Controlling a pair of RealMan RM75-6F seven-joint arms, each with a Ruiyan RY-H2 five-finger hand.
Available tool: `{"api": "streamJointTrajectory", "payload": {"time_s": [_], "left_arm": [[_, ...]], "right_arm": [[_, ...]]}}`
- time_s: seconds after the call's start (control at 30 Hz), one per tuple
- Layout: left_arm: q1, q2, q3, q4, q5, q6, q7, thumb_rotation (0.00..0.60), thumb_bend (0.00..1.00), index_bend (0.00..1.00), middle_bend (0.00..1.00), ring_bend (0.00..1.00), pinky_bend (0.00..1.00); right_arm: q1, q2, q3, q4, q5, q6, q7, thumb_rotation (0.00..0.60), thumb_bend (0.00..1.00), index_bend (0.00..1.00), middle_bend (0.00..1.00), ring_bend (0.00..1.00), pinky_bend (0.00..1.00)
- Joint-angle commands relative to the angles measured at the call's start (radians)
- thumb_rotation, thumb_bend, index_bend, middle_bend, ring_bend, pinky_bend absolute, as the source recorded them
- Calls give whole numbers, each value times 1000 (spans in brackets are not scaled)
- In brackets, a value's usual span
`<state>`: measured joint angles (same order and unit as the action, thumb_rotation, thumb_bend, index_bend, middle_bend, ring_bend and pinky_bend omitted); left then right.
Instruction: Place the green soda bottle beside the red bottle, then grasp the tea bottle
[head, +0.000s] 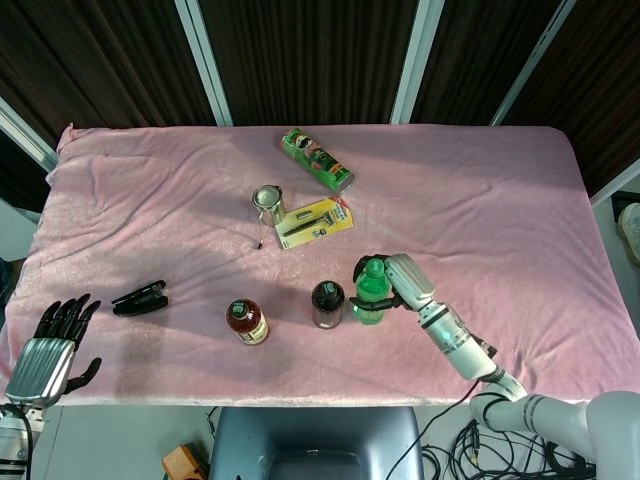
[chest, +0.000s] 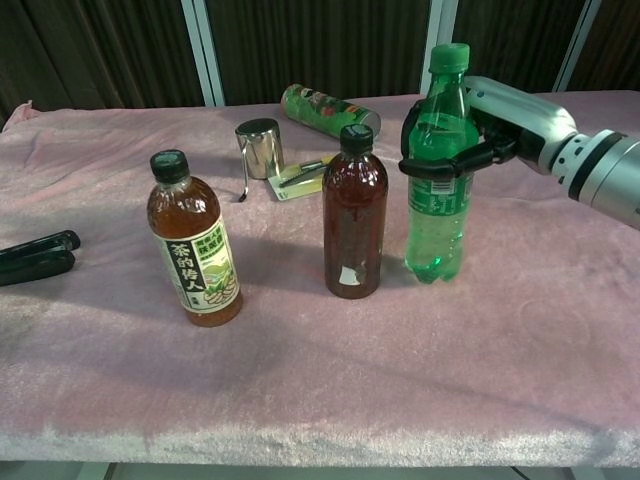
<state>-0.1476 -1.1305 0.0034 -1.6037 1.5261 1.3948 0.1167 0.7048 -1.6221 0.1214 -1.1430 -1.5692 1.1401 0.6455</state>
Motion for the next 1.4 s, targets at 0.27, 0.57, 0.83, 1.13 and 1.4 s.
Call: {"api": "streamJointTrajectory", "payload": {"time_s": [0.27, 0.57, 0.83, 1.13, 1.4], "left_arm": [[-4, -1, 0, -1, -5, -8, 4, 600, 315, 0, 0, 0, 0], [-8, -5, -4, -2, -20, -19, 17, 600, 316, 0, 0, 0, 0], [-10, -5, -3, -4, -23, -24, 19, 600, 315, 0, 0, 0, 0], [-13, -7, -2, -4, -23, -27, 22, 600, 315, 0, 0, 0, 0], [-14, -4, -2, -4, -22, -27, 15, 600, 315, 0, 0, 0, 0]], "right_arm": [[6, -20, -10, 47, -11, 8, 8, 600, 354, 983, 624, 572, 727], [7, -46, -31, 106, -34, 32, 31, 600, 355, 934, 624, 562, 713], [-4, -51, -49, 148, -62, 88, 80, 600, 265, 762, 595, 504, 644], [-8, -28, -70, 150, -72, 95, 140, 600, 229, 383, 385, 358, 584], [-14, 17, -72, 104, -68, 103, 164, 600, 192, 15, 188, 209, 511]]}}
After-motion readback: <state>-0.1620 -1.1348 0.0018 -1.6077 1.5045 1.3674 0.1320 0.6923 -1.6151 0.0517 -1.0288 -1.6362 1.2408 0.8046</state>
